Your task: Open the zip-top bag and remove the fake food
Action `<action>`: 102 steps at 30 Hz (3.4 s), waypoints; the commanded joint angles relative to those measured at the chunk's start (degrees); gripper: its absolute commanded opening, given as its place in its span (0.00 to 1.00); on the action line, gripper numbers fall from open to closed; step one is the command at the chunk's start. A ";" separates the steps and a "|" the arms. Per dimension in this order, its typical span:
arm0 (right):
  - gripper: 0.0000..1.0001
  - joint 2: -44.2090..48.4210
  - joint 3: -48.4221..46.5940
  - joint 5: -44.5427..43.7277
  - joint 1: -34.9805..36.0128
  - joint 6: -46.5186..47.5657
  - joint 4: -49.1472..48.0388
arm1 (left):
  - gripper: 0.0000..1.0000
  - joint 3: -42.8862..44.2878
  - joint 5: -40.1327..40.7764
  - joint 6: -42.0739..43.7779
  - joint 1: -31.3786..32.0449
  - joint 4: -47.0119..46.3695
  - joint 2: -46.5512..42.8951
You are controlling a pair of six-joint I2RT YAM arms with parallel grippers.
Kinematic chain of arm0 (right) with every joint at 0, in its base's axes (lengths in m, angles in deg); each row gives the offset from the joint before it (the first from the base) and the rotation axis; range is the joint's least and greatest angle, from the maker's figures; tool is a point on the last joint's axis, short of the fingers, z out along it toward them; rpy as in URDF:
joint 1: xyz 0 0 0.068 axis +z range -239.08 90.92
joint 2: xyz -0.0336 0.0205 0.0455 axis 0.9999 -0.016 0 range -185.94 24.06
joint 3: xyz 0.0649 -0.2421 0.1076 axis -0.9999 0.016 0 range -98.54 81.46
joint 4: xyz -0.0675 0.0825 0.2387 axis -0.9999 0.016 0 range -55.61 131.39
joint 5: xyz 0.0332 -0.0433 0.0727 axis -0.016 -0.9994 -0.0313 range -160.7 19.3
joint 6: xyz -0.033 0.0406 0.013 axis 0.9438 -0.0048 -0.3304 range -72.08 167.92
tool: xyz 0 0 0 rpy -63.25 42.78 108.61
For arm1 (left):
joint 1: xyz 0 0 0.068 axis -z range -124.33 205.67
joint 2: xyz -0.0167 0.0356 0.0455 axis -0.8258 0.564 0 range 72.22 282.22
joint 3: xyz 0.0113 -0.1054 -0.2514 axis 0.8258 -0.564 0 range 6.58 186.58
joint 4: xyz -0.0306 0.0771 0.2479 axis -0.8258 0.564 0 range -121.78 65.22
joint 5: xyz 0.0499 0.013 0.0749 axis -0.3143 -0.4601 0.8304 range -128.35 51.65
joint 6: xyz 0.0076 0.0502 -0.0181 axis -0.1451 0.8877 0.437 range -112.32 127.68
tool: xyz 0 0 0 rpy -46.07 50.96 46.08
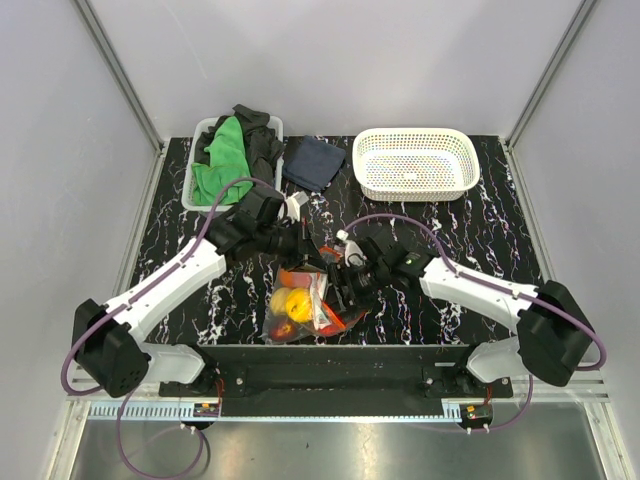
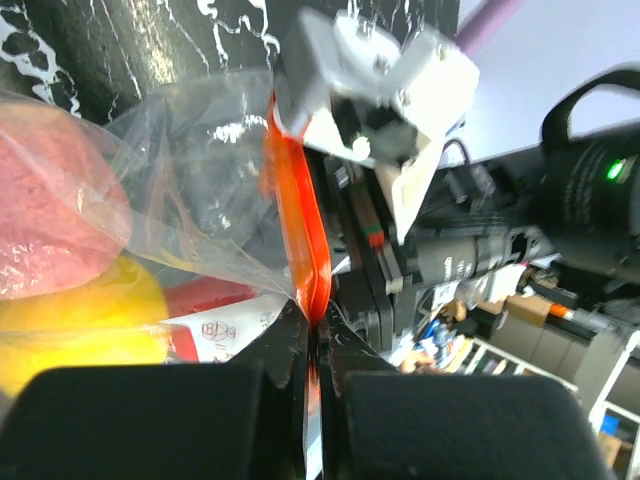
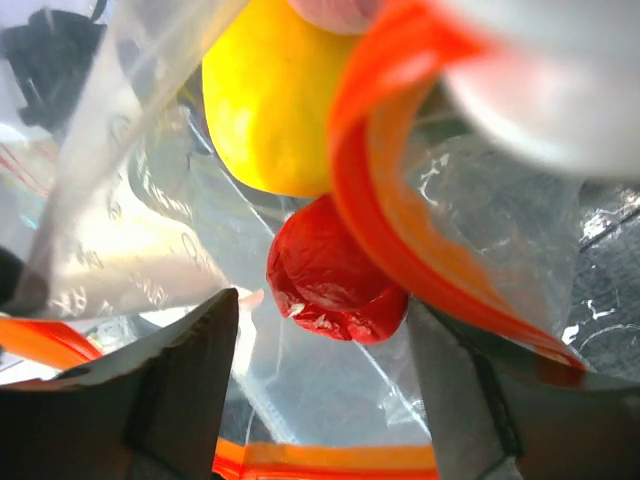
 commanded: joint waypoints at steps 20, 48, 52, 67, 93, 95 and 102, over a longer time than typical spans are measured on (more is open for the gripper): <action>0.79 -3.11 6.68 -12.62 4.61 -3.35 -10.98 | 0.00 -2.57 -3.53 -8.83 4.27 -13.52 0.30; 0.41 -15.77 15.21 -17.27 4.70 -11.08 -44.73 | 0.00 -9.96 -1.42 -4.97 4.45 -11.77 1.61; 0.17 -12.44 14.86 -20.33 4.70 -10.20 -41.41 | 0.00 -9.61 -1.60 -2.16 4.36 -9.92 1.61; 0.00 8.22 15.30 -20.09 4.70 -9.93 -13.89 | 0.00 -6.97 0.87 11.55 -3.19 -0.07 -1.55; 0.00 -2.20 -30.21 -34.76 -28.25 15.81 11.87 | 0.00 -10.57 -1.76 8.05 -3.73 -4.11 -6.38; 0.00 -11.92 -35.48 -34.68 -31.58 16.17 11.43 | 0.00 -10.84 -2.03 7.08 -3.73 -5.51 -7.09; 0.00 -37.98 -63.05 -30.65 -35.99 15.82 10.81 | 0.00 -8.82 -1.95 2.25 -3.73 -8.07 -7.27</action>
